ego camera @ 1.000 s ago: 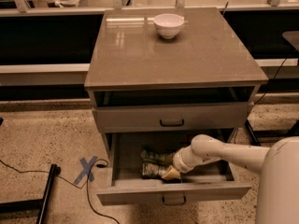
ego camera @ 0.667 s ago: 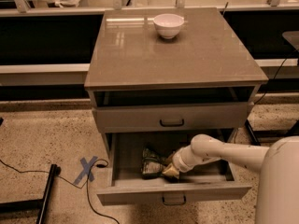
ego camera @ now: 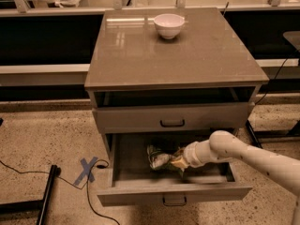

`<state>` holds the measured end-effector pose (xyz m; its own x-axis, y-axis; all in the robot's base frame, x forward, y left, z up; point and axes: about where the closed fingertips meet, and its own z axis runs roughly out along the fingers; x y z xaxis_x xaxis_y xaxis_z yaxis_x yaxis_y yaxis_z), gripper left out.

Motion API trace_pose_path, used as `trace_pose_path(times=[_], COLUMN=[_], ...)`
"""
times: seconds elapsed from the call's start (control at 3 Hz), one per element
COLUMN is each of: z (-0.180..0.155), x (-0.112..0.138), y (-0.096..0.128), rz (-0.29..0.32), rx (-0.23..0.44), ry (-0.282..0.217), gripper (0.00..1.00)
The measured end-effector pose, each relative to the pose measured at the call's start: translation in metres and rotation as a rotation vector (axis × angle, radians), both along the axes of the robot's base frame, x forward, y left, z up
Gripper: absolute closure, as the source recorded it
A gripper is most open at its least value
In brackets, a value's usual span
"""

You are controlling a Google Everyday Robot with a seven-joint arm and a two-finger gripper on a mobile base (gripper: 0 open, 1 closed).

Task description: Pick green jalapeno chip bag from middle drawer and place on counter

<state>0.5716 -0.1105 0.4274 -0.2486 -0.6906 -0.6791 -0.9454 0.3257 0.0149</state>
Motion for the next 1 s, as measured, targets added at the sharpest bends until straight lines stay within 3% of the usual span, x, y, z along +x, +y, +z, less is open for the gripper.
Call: trace_pose_path(times=[0.33, 0.67, 1.0], z=[0.049, 0.147, 0.195], x=[0.0, -0.022, -0.042], y=[-0.016, -0.056, -0.083], rz=[-0.016, 0.038, 0.087], rx=[0.112, 0.261, 0.337], ry=[-0.073, -0.268, -0.366], gripper=[1.0, 1.0, 1.0])
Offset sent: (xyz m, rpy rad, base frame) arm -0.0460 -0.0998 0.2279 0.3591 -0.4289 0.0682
